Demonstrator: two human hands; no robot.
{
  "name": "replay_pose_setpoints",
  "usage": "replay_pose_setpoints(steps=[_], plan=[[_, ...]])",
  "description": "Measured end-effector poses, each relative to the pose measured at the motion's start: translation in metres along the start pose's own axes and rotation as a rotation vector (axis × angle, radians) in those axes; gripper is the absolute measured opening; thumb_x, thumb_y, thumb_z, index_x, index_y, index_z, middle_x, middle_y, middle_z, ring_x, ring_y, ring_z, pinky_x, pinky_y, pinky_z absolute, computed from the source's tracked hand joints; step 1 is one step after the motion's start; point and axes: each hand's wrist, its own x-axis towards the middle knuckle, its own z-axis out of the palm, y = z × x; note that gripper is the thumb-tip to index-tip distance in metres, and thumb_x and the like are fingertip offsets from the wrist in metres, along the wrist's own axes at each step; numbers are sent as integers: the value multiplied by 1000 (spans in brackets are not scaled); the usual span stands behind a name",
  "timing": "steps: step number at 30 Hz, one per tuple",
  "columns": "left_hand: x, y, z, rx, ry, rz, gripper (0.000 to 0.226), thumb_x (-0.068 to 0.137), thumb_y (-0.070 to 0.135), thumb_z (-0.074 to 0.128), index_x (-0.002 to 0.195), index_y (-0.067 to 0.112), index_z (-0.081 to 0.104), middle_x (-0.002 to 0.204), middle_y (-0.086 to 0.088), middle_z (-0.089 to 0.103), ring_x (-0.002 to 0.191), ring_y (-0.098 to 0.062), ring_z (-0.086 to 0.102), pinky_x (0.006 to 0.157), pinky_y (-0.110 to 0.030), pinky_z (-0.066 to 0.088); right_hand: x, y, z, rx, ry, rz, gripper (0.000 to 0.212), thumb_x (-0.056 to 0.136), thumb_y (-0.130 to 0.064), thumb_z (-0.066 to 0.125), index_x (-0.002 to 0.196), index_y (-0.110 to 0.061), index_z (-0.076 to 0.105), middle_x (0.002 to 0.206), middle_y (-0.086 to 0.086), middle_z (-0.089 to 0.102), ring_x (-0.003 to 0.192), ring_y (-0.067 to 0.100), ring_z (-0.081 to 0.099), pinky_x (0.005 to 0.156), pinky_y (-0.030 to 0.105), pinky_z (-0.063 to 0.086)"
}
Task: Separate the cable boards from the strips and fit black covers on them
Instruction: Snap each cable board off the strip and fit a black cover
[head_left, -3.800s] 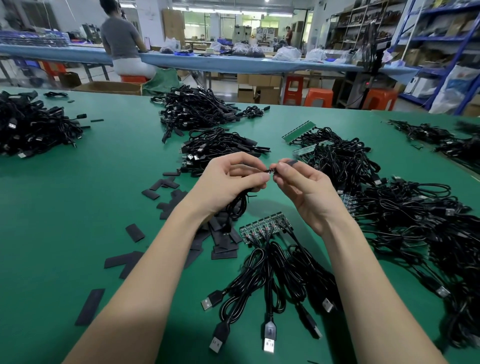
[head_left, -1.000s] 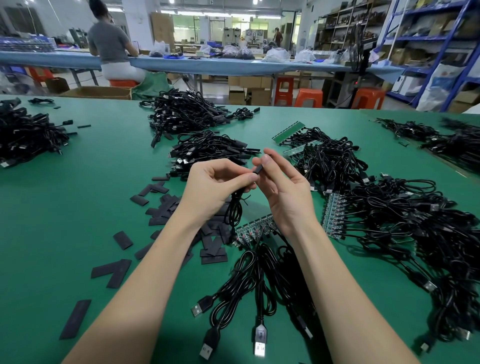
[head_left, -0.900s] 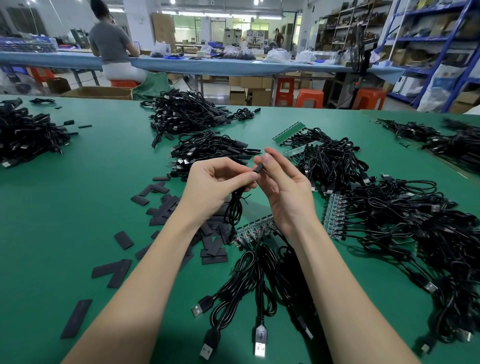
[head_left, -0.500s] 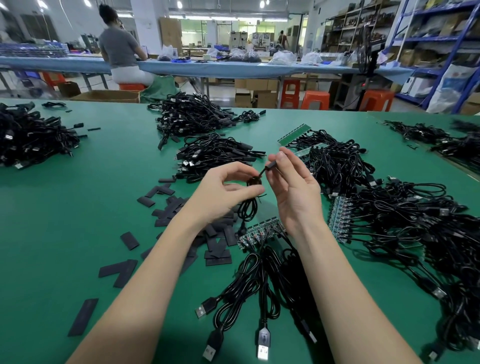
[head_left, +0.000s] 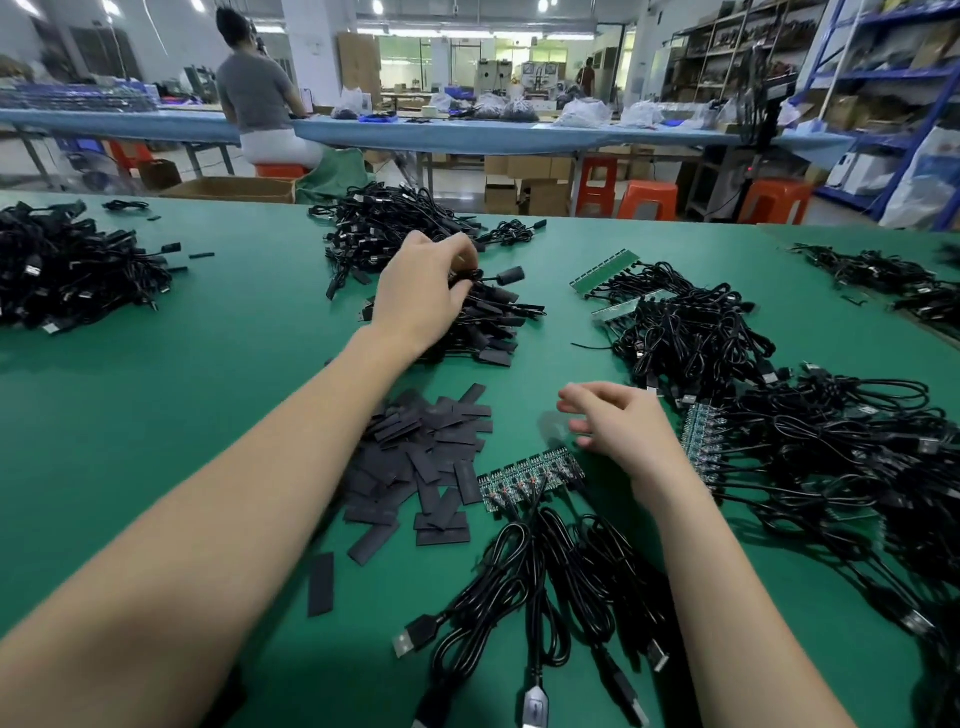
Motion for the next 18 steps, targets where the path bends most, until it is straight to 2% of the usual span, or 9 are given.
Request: replay_pose_setpoints(steps=[3, 5, 8, 14, 18], plan=[[7, -23, 18, 174, -89, 52, 16, 91, 8, 65, 105, 16, 68, 101, -5, 70, 108, -27, 51, 77, -36, 46, 0, 3, 1, -90, -4, -6, 19, 87, -36, 71, 77, -22, 78, 85, -7, 78, 91, 18, 73, 95, 45, 56], [4, -37, 29, 283, -183, 85, 18, 92, 4, 60, 104, 13, 69, 104, -6, 69, 107, -29, 52, 72, -35, 43, 0, 4, 1, -103, -4, -14, 19, 87, -37, 70, 75, -24, 79, 84, -8, 78, 94, 19, 72, 96, 48, 55], [1, -53, 38, 324, -219, 94, 22, 94, 3, 56, 110, 11, 70, 108, -7, 68, 106, -29, 53, 75, -40, 48, 0, 7, 1, -126, -10, -32, 19, 86, -39, 70, 75, -27, 79, 84, -11, 77, 95, 17, 71, 97, 49, 54], [0, -48, 41, 297, -232, 27, 25, 95, 16, 60, 120, 11, 63, 119, -10, 61, 114, -31, 49, 86, -41, 46, 1, 5, 1, -174, -27, -56, 19, 89, -36, 69, 80, -23, 79, 83, -12, 77, 93, 14, 71, 96, 46, 55], [-18, -39, 46, 334, -160, 34, 31, 92, 25, 63, 121, 16, 61, 122, -7, 58, 118, -30, 47, 96, -42, 40, 0, 2, -2, -250, -61, -76, 18, 90, -35, 68, 79, -25, 77, 79, -11, 77, 75, 5, 69, 81, 31, 52]])
